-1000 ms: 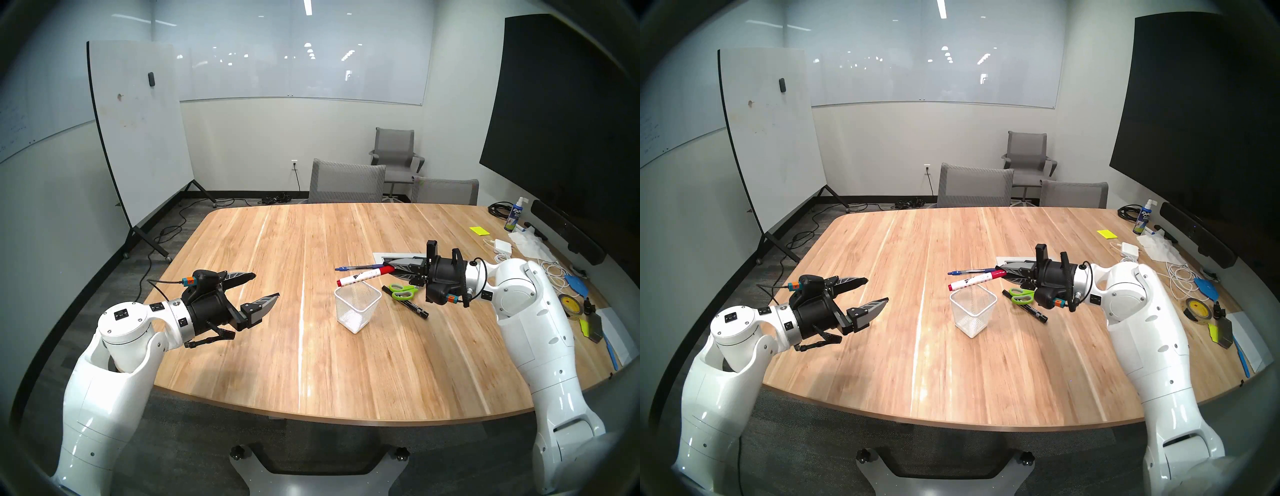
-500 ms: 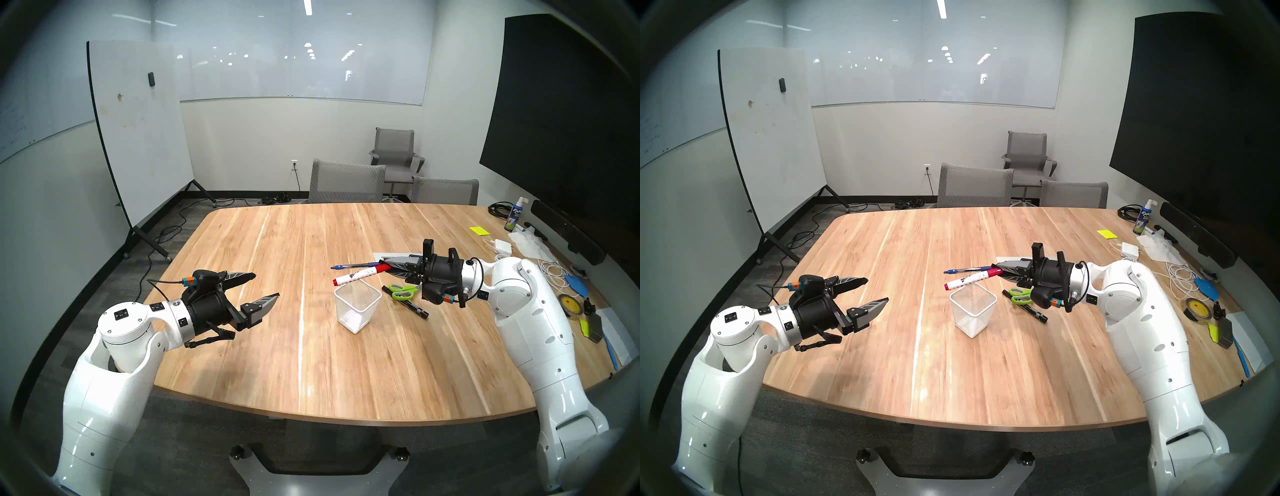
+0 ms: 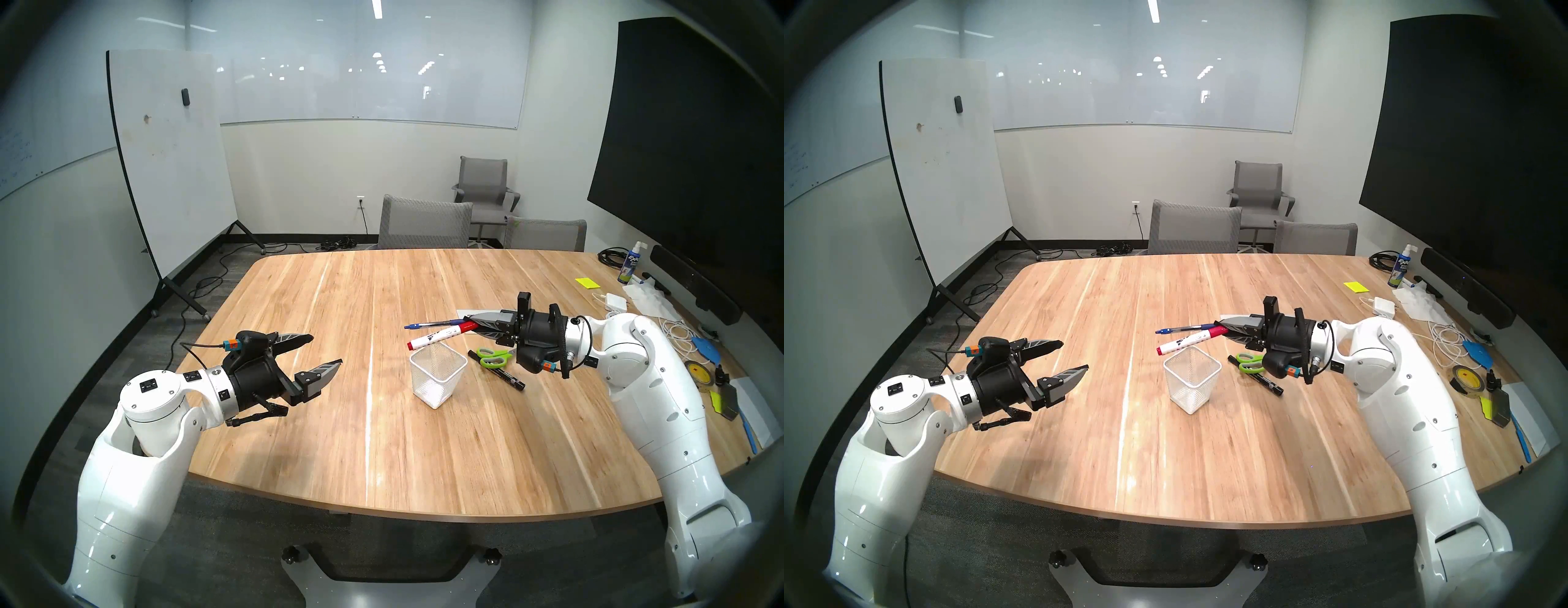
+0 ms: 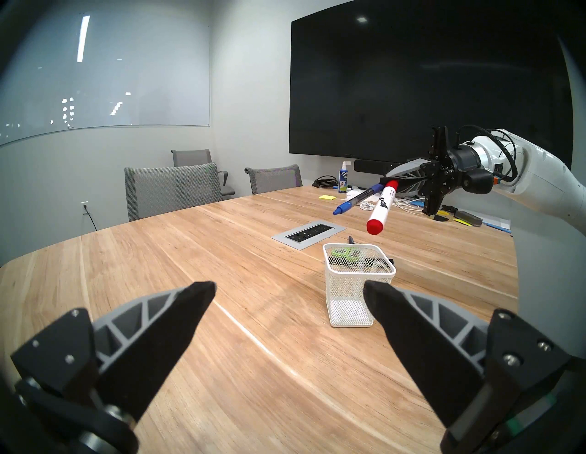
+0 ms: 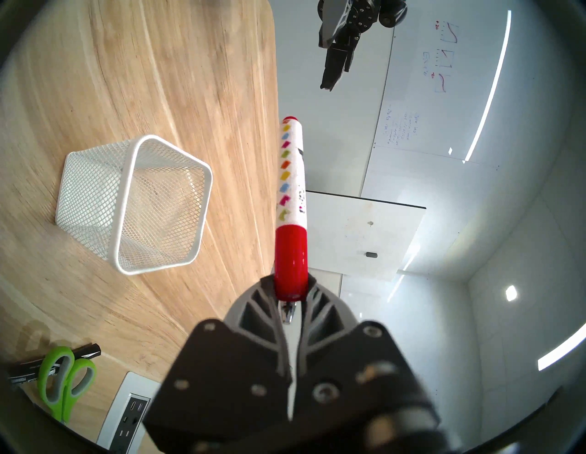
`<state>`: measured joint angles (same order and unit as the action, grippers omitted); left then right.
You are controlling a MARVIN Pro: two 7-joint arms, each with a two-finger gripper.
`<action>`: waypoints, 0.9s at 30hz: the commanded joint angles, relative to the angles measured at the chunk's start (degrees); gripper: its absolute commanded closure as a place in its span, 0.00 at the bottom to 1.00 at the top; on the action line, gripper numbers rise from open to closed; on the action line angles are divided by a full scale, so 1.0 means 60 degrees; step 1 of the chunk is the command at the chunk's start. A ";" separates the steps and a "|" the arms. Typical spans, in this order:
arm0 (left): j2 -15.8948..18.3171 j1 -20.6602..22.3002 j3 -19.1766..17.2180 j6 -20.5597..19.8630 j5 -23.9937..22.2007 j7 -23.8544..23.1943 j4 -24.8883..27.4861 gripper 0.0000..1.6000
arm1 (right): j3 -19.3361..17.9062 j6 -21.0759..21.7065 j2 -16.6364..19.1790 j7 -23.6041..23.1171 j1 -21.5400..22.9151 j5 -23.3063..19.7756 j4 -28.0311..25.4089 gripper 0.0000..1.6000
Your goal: Place the pen, the marker, and the scissors into the pen holder
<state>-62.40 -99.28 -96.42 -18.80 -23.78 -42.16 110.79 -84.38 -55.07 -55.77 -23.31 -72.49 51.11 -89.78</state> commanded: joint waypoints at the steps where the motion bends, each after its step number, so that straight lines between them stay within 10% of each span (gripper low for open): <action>1: 0.0014 0.0013 -0.0012 0.0005 0.0005 -0.0003 0.0141 0.00 | 0.0036 0.0011 0.0205 0.0750 0.0128 0.0214 -0.0127 1.00; 27: 0.0014 0.0015 -0.0011 0.0007 0.0004 -0.0005 0.0137 0.00 | 0.0555 0.0011 0.0368 0.1140 0.0494 0.0864 -0.0300 1.00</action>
<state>-62.40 -99.28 -96.42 -18.80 -23.78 -42.16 110.79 -82.32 -55.08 -53.69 -16.19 -72.18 55.21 -89.62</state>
